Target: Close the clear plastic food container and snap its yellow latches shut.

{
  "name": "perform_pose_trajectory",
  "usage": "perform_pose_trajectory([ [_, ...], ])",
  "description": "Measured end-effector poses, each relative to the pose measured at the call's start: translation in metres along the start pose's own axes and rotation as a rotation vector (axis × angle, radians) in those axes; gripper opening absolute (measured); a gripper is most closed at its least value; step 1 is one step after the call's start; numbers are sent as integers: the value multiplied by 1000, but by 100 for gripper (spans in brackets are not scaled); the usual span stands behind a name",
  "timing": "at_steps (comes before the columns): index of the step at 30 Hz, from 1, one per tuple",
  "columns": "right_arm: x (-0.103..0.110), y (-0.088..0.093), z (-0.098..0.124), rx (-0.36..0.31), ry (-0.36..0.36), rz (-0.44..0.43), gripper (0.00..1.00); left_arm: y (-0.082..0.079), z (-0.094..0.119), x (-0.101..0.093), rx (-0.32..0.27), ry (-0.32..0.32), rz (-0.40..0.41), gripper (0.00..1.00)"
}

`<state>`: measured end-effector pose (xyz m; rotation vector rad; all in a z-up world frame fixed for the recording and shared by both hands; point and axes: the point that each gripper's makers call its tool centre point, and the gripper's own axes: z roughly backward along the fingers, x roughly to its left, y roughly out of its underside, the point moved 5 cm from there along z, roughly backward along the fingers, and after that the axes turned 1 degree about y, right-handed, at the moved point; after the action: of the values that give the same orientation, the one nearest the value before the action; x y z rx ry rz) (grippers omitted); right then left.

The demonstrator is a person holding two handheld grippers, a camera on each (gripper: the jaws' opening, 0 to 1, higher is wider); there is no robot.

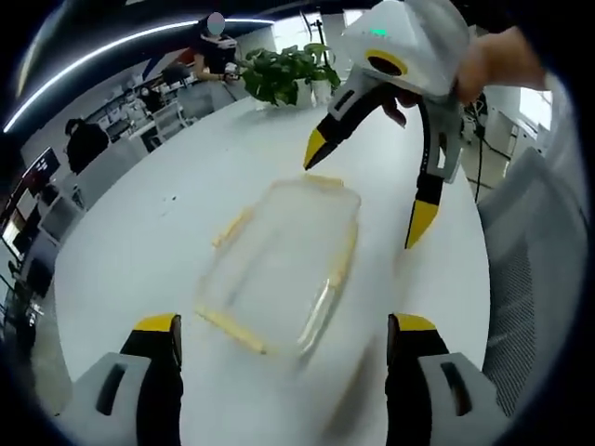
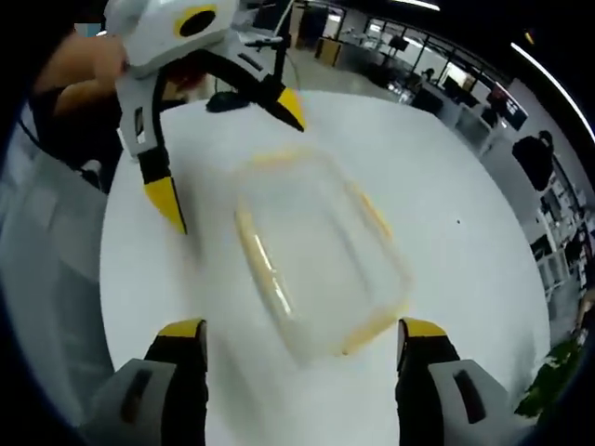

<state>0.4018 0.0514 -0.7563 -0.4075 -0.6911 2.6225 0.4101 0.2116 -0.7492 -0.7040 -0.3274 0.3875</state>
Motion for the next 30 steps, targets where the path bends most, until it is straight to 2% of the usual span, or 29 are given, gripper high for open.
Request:
perform_pose_trajectory([
  [8, 8, 6, 14, -88, 49, -117, 82, 4, 12, -10, -40, -32, 58, 93],
  [13, 18, 12, 23, -130, 64, -161, 82, 7, 20, -20, -66, -45, 93, 94],
  [15, 22, 16, 27, -143, 67, -174, 82, 9, 21, -26, -72, -35, 124, 93],
  [17, 25, 19, 30, -163, 72, -183, 82, 13, 23, -33, -69, -38, 117, 93],
  [24, 35, 27, 41, -214, 91, -219, 82, 17, 34, -39, -98, -59, 161, 93],
  [30, 44, 37, 47, -223, 106, -237, 81, 21, 41, -45, -123, -68, 181, 93],
])
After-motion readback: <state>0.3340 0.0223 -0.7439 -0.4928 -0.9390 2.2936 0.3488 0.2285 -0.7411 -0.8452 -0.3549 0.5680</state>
